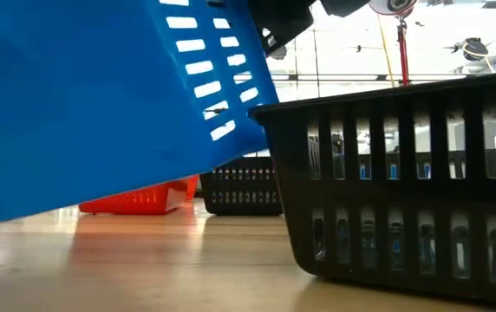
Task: Stack baskets by color
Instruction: Stack the bottom blue bin on the top stacked blue bins
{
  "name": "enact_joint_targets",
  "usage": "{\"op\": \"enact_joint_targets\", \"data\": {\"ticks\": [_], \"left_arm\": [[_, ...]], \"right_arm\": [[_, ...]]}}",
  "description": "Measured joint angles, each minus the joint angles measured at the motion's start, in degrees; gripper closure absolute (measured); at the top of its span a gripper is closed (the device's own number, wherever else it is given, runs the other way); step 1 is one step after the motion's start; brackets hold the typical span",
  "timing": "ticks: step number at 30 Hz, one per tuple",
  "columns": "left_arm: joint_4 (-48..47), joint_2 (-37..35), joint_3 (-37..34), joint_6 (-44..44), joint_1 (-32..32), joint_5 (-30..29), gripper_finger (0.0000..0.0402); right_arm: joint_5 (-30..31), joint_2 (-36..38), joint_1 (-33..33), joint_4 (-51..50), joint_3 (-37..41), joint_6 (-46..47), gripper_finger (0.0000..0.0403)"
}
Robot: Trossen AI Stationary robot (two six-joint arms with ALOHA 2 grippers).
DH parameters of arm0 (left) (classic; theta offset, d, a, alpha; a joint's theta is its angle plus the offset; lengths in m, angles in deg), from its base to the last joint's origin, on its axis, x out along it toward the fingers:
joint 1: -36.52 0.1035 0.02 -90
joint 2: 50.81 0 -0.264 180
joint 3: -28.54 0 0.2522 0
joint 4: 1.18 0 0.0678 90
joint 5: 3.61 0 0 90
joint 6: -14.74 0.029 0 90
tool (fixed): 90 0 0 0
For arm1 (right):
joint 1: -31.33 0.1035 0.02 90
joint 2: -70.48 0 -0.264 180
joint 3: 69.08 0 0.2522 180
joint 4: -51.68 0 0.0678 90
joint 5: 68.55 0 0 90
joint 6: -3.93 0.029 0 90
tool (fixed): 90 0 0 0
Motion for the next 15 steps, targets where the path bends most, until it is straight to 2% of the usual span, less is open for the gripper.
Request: {"op": "enact_joint_targets", "data": {"ticks": [3, 5, 10, 15], "left_arm": [[0.00, 0.00, 0.00, 0.27, -0.61, -1.71, 0.0401], [0.09, 0.00, 0.00, 1.10, -1.08, -2.60, 0.0401], [2.18, 0.00, 0.00, -0.90, -1.74, -3.09, 0.0396], [3.86, -0.10, 0.01, -3.23, -3.02, -7.23, 0.0341]], "right_arm": [[-0.06, 0.00, 0.00, 0.16, 0.00, -0.98, 0.0382], [-0.06, 0.02, 0.02, 0.32, 0.00, -1.44, 0.0395], [-0.20, 0.79, 0.05, -0.83, 0.00, -2.47, 0.0387], [1.02, 4.44, 0.15, -6.47, 0.02, -2.48, 0.0397]]}}
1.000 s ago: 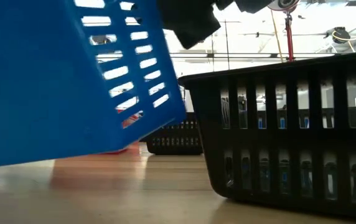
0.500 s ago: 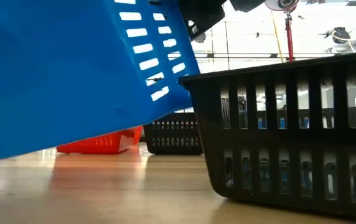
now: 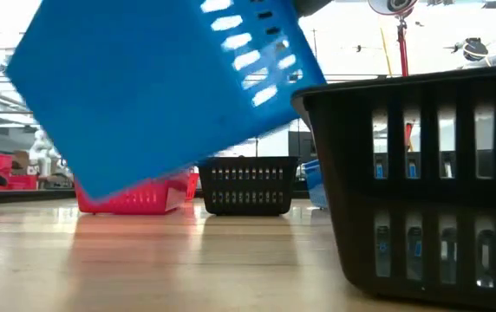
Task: Stack baskets by color
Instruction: Stack the bottom blue bin on the top stacked blue bins
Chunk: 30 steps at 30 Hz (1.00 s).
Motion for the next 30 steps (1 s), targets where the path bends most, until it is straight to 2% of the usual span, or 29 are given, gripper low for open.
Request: {"op": "enact_joint_targets", "data": {"ticks": [6, 10, 17, 23, 30], "left_arm": [[0.10, 0.00, -0.01, -2.69, -2.38, -10.97, 0.0261], [-0.12, 0.01, -0.01, -9.89, -3.57, -13.37, 0.0239], [-1.78, -0.01, -0.01, -22.22, -4.34, -13.44, 0.0247], [-1.08, 0.01, -1.01, -26.36, -4.53, -13.55, 0.0263], [-0.46, 0.01, -1.96, -30.24, -3.34, -13.57, 0.0270]], "right_arm": [[8.12, 6.08, 2.66, -8.80, 0.00, -0.03, 0.0395], [10.63, 10.01, 4.87, -12.43, 0.00, -0.03, 0.0397], [20.04, 17.02, 8.97, -19.77, -0.07, 1.56, 0.0397], [29.05, 19.64, 11.04, -32.72, -2.75, 5.39, 0.0397], [32.29, 19.22, 9.29, -48.97, -8.59, 9.32, 0.0397]]}}
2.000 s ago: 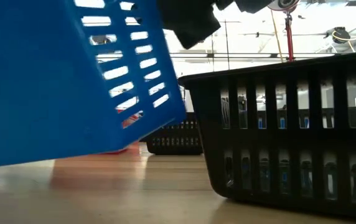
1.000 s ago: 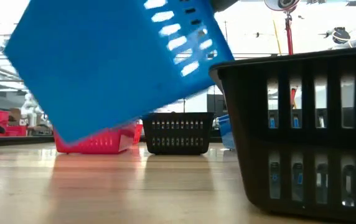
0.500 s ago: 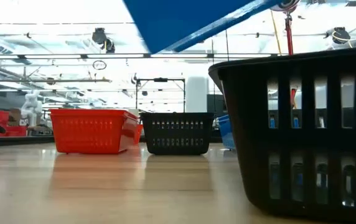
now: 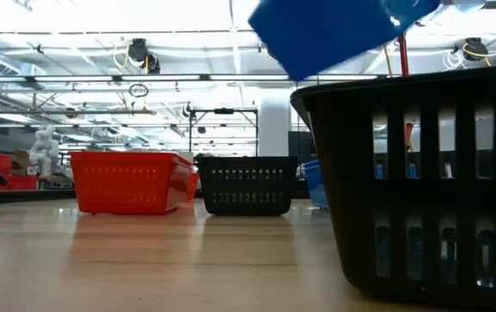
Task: Stack baskets by color
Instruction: Stack the bottom blue bin on the top stacked blue bins
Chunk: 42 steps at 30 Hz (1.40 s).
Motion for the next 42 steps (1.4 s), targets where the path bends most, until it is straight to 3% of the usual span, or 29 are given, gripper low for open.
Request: {"op": "enact_joint_targets", "data": {"ticks": [10, 21, 42], "left_arm": [[0.75, 0.00, -0.02, 0.07, 0.64, -0.01, 0.0270], [0.89, 0.00, -0.04, -0.57, 1.66, 0.00, 0.0270], [0.86, 0.02, -0.06, -1.57, 1.68, -0.01, 0.0270]], "right_arm": [[0.02, -0.08, -6.90, -11.76, -4.44, 0.88, 0.0398], [1.35, -1.28, -8.67, -11.55, -7.83, 5.39, 0.0398], [5.54, -14.85, -8.40, -22.02, -6.93, 15.56, 0.0391]]}}
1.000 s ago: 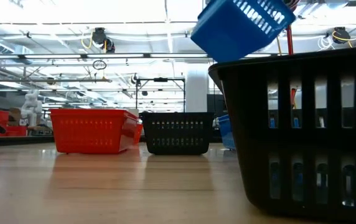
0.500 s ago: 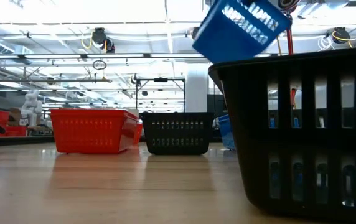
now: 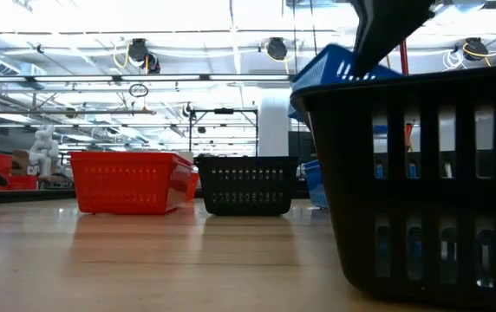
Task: Stack baskets by color
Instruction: Stack the bottom blue bin on the top stacked blue bins
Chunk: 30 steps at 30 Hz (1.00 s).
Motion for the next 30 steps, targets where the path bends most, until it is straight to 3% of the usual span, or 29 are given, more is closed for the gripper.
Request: {"op": "enact_joint_targets", "data": {"ticks": [12, 30], "left_arm": [[-0.02, 0.02, 0.00, -0.08, 0.00, 0.00, 0.0270], [0.00, 0.04, 0.00, -0.57, 0.00, 0.00, 0.0270]], "right_arm": [[0.10, -1.33, -2.15, -3.62, 0.02, 3.71, 0.0390], [-2.93, -3.84, -2.42, -3.34, 0.02, 2.05, 0.0390]]}}
